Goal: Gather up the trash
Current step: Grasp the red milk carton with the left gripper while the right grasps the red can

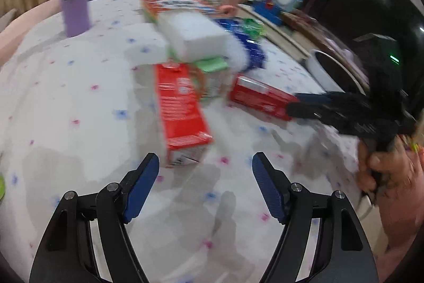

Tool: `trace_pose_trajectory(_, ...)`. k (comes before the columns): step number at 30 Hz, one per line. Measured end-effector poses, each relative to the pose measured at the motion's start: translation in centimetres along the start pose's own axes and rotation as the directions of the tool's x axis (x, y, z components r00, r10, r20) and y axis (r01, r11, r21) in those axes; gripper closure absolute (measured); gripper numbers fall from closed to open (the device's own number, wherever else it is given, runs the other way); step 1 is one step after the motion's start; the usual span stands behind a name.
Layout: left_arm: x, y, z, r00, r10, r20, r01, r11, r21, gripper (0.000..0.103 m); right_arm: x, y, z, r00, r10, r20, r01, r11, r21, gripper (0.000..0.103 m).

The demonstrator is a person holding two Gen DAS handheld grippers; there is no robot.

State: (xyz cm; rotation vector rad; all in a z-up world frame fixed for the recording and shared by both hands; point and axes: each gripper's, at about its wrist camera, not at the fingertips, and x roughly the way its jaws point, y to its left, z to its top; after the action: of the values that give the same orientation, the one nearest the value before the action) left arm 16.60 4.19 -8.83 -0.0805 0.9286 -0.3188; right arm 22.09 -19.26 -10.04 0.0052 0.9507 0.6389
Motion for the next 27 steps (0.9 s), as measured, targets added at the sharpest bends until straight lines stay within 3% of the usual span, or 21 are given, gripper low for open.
trace_pose_trajectory(3, 0.8, 0.9, 0.8, 0.999, 0.039, -0.005, -0.039, 0.997, -0.073, 0.028, 0.2, 0.7, 0.5, 0.999, -0.035, 0.018, 0.036, 0.999, -0.038, 0.041)
trace_pose_trajectory(9, 2.2, 0.1, 1.9, 0.994, 0.106, 0.006, -0.106, 0.991, -0.084, 0.028, 1.7, 2.0, 1.5, 0.998, -0.062, 0.012, 0.063, 0.991, -0.114, 0.040)
trace_pose_trajectory(10, 2.2, 0.1, 1.8, 0.994, 0.109, 0.005, -0.108, 0.990, -0.088, 0.031, 2.0, 2.2, 1.7, 0.998, -0.065, 0.008, 0.065, 0.990, -0.128, 0.041)
trace_pose_trajectory(12, 2.8, 0.0, 1.9, 0.994, 0.109, -0.008, -0.109, 0.990, -0.088, 0.056, 2.6, 2.2, 1.8, 0.998, -0.067, -0.002, 0.066, 0.989, -0.134, 0.045)
trace_pose_trajectory(13, 3.0, 0.0, 1.7, 0.994, 0.104, -0.019, -0.105, 0.990, -0.093, 0.070, 2.8, 2.1, 1.7, 0.997, -0.071, -0.011, 0.069, 0.989, -0.129, 0.055)
trace_pose_trajectory(18, 1.5, -0.4, 0.4, 0.999, 0.040, 0.014, -0.038, 0.989, -0.142, 0.072, 1.6, 1.3, 0.8, 0.999, -0.046, 0.002, 0.046, 0.998, -0.050, 0.065)
trace_pose_trajectory(22, 0.0, -2.2, -0.4, 0.999, 0.013, 0.043, -0.007, 0.990, -0.138, 0.072, -1.0, -0.3, -1.0, 0.998, -0.022, 0.059, 0.017, 0.997, 0.082, 0.066)
trace_pose_trajectory(27, -0.8, -5.0, -0.5, 0.998, -0.035, 0.053, 0.040, 0.994, -0.100, 0.072, -3.9, -1.2, -2.7, 0.992, -0.046, 0.117, 0.027, 0.988, 0.154, 0.067)
